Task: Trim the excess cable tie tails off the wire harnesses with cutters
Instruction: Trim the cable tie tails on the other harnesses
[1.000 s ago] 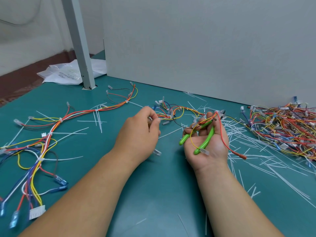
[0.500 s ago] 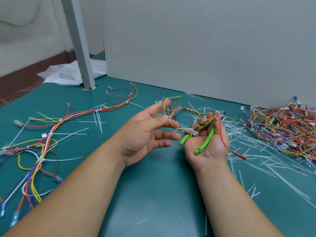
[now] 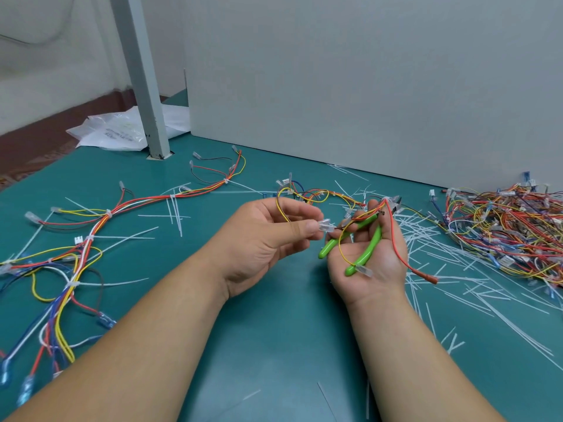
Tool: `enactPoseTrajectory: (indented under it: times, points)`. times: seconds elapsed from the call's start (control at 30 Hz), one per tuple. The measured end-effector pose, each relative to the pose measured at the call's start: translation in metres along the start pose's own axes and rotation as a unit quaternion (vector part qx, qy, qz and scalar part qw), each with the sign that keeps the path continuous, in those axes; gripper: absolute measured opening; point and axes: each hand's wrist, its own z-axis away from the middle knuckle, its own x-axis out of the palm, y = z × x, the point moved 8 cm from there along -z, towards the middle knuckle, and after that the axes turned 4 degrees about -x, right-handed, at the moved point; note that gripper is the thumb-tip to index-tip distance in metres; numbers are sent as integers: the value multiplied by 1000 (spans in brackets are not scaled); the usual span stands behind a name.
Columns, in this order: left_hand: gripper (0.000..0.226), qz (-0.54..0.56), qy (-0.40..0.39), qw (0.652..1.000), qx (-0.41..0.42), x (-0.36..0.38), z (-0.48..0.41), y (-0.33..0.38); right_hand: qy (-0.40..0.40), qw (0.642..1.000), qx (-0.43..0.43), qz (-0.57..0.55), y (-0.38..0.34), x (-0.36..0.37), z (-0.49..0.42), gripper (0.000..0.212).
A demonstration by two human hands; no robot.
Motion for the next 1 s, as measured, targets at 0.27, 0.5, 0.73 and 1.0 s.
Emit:
enactPoseTrajectory:
  times: [0.27,0.5,0.73,1.0]
  points:
    - [18,-178,40,982,-47,-6,-1,-8,2,1000,5,-7,1,0,-1,14]
    - [44,-403,224,887,17,-35,0,4,-3,1000,7,-13,0,-2,-3,13]
    - [31,-381,281,881,23,-52,1,9,-5,1000,7,-15,2,-1,-3,17]
    - [13,-635,185,749,31,-31,-3,-2,-5,1000,18,6,7,-2,-4,23]
